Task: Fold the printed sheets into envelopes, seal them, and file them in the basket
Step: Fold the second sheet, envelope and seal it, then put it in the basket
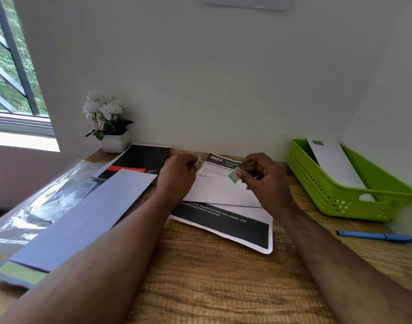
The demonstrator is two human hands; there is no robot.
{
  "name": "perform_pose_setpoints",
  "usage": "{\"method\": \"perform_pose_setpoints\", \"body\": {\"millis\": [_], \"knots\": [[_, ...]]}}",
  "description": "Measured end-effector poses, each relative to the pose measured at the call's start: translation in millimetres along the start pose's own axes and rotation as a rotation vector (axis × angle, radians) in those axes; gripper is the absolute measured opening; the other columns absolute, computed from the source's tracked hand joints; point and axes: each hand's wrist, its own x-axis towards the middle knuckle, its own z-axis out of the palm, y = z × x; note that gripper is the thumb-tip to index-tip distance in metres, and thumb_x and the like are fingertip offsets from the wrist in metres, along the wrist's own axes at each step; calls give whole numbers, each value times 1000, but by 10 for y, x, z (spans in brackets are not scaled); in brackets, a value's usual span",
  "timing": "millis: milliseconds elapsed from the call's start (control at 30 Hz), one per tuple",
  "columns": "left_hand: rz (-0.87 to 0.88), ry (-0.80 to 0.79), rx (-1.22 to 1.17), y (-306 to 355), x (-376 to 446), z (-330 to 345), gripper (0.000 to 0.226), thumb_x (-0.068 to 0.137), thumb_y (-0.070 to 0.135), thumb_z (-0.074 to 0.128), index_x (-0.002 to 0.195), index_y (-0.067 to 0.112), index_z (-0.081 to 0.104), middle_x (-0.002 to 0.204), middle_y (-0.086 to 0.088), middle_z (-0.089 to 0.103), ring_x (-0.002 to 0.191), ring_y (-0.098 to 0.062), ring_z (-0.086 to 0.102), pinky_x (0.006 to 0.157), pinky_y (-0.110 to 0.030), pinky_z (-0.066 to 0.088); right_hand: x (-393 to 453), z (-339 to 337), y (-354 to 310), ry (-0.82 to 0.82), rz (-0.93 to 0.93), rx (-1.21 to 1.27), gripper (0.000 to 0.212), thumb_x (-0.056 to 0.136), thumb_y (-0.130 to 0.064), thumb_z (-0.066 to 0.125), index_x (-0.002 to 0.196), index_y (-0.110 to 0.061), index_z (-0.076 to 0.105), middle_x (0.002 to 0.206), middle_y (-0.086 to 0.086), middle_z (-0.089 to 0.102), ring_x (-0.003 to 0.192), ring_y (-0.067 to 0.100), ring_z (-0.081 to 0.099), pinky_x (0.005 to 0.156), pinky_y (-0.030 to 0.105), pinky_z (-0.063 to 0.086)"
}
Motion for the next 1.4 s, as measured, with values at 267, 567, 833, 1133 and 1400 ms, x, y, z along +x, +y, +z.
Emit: {"method": "perform_pose_setpoints", "body": {"millis": [267,567,833,1133,1400], "knots": [[-29,-50,216,-107,35,4,30,85,-6,50,91,11,73,98,-4,71,91,-23,65,74,-32,52,65,-7,78,-2,201,162,42,85,5,65,113,-27,63,86,4,60,79,20,69,65,33,60],[246,-181,252,282,-82,171,26,91,25,61,116,20,71,120,1,69,110,-22,63,93,-37,49,153,-205,117,167,323,118,22,77,-2,75,72,-21,66,70,-1,67,70,18,63,60,30,51],[11,-187,-363,592,-275,355,21,86,35,72,100,19,75,87,11,73,80,-2,64,72,-21,50,124,-144,-94,69,535,493,13,79,-6,71,77,-16,63,78,-1,71,78,12,65,69,30,49],[31,-150,-363,527,-277,319,11,92,18,65,82,20,69,65,14,60,61,3,55,57,-11,39,103,-120,-96,-2,515,238,6,80,-18,71,76,-14,70,76,-1,67,81,14,59,66,30,48],[208,-212,5,517,-261,365,9,99,22,48,92,21,54,87,3,59,78,-15,53,69,-34,45,104,-316,-133,-217,351,-115,4,80,-13,73,82,-10,74,75,-1,68,72,9,56,58,24,45]]}}
